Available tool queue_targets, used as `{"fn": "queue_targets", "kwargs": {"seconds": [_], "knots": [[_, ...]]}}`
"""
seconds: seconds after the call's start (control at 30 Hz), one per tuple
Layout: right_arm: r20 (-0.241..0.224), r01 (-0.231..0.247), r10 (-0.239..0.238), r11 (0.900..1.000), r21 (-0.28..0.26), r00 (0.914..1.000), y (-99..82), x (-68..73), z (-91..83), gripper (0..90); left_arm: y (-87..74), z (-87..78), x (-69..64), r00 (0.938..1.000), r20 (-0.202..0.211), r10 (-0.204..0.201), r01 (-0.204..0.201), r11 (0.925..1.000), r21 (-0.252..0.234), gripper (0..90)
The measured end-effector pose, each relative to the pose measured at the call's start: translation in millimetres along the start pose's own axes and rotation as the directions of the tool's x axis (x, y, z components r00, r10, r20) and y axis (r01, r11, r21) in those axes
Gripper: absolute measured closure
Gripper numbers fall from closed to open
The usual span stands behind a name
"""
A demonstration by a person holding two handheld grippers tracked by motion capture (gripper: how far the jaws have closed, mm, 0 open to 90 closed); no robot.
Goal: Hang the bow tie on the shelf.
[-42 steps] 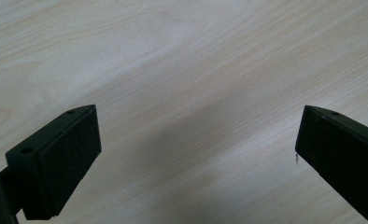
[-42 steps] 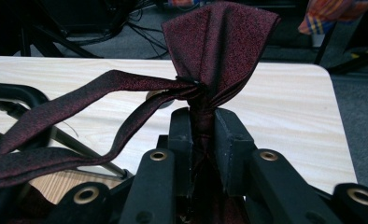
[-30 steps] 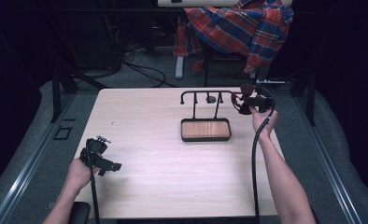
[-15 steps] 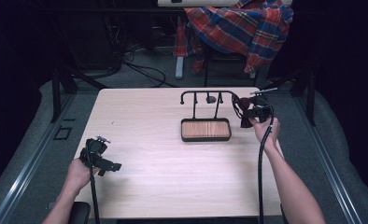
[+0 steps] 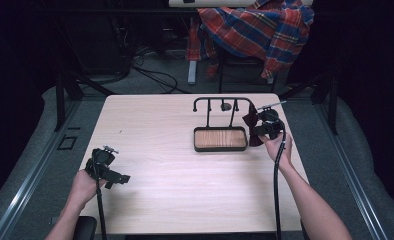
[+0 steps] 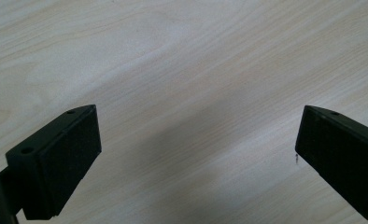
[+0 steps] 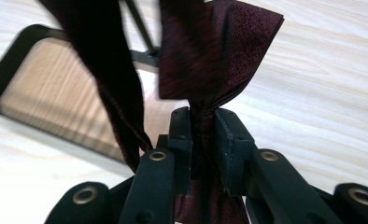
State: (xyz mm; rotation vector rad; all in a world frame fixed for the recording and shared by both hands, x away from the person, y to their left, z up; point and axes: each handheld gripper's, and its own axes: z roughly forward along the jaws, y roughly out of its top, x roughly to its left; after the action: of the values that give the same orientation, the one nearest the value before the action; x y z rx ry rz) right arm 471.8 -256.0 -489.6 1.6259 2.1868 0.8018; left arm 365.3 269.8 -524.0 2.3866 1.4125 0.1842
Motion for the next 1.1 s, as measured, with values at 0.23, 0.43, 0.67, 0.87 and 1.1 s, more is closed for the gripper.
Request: {"fn": "queue_targets", "kwargs": {"seconds": [0.23, 0.43, 0.67, 0.87, 1.1], "knots": [[-0.036, 0.018, -0.018, 0.9998, 0.001, 0.9992, -3.0, 7.8, -2.6, 76.9, 0.5, 0.0, -0.4, 1.0, 0.0, 0.005, -0.005, 1.0, 0.004, 0.2], [-0.037, 0.015, -0.016, 0.9995, -0.027, 0.9992, -0.6, 2.3, 3.1, 71.8, 1.0, 0.8, -1.3, 1.0, 0.001, 0.005, -0.005, 1.0, 0.004, 0.2], [-0.046, -0.001, -0.002, 0.9977, -0.068, 0.999, 7.4, -2.8, 4.8, 63.5, 0.8, 1.0, -0.9, 1.0, 0.001, 0.003, -0.003, 1.0, 0.002, 0.2], [-0.061, -0.007, 0.002, 0.9965, -0.083, 0.9981, 9.4, -6.4, 0.7, 61.6, 0.9, 0.9, -1.1, 1.0, 0.002, 0.005, -0.005, 1.0, 0.002, 0.2], [-0.061, -0.007, 0.001, 0.995, -0.099, 0.9981, 7.6, -14.2, -8.9, 59.1, 0.9, 0.9, -0.9, 1.0, 0.002, 0.004, -0.004, 1.0, 0.002, 0.2]]}}
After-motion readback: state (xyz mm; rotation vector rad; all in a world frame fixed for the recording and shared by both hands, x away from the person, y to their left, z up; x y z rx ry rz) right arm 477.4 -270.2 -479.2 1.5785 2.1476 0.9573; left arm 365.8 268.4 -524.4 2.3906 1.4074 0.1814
